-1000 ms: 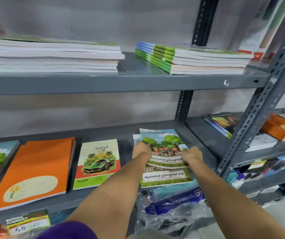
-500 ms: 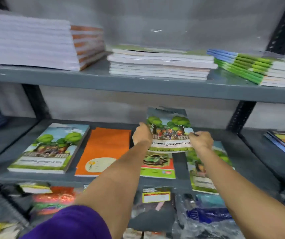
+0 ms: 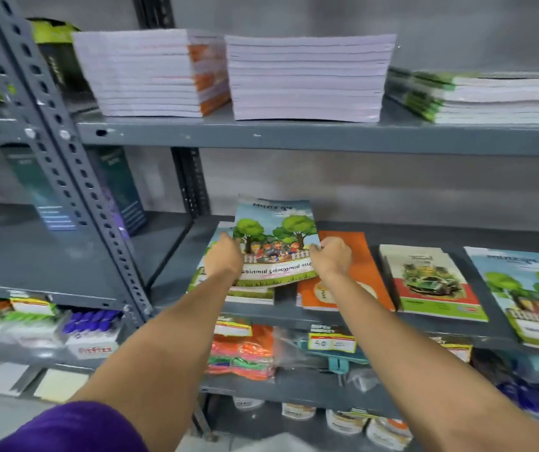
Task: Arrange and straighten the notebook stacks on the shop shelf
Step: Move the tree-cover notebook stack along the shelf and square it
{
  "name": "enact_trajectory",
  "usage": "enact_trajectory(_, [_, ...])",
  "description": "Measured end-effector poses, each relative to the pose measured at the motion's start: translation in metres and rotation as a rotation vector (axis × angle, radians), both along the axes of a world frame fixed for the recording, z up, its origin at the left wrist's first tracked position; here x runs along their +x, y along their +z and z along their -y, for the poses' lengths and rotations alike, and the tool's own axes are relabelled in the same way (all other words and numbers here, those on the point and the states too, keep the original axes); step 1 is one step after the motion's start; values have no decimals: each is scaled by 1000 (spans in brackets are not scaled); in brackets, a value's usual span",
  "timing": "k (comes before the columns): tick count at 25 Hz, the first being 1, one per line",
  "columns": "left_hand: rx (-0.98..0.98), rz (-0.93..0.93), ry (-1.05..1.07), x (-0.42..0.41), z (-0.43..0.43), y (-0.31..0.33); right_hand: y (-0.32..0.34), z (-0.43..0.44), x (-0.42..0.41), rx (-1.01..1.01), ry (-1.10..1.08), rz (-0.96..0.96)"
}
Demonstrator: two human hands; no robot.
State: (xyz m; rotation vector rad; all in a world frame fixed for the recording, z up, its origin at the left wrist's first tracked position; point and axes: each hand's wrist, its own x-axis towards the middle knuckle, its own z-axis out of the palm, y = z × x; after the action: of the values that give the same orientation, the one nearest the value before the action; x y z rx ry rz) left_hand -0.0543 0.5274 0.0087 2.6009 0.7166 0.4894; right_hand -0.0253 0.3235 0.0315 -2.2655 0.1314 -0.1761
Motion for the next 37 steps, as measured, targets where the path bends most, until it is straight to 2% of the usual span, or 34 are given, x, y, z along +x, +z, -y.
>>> enact_trajectory(3, [58,-46,7,-20,-39,-16,-14,-39,-16,-96,44,-7])
enact_trajectory(6, [118,-181,0,-31,-60,-33,-37,-61,-29,-194,82,-57])
enact_trajectory(11, [162,-371,18,-37,-68,-35,-49,-68,-36,-486,186,-15])
enact_trajectory(16, [212,-310,-10,-14,-37,2,-12,-42,-20,-403,114,46])
enact_trajectory(20, [199,-227,-151,14,41,23,10,42,-5,-411,-59,15])
enact_trajectory(27, [125,-147,-478,42,271,26,5,255,-9,-487,-327,-168])
enact_trajectory(32, [123,-209,-643,62,419,21,-1,394,-12,-386,-433,-263])
enact_trajectory(37, [46,-444,-680,80,500,-6,-27,477,-7,-377,-423,-464])
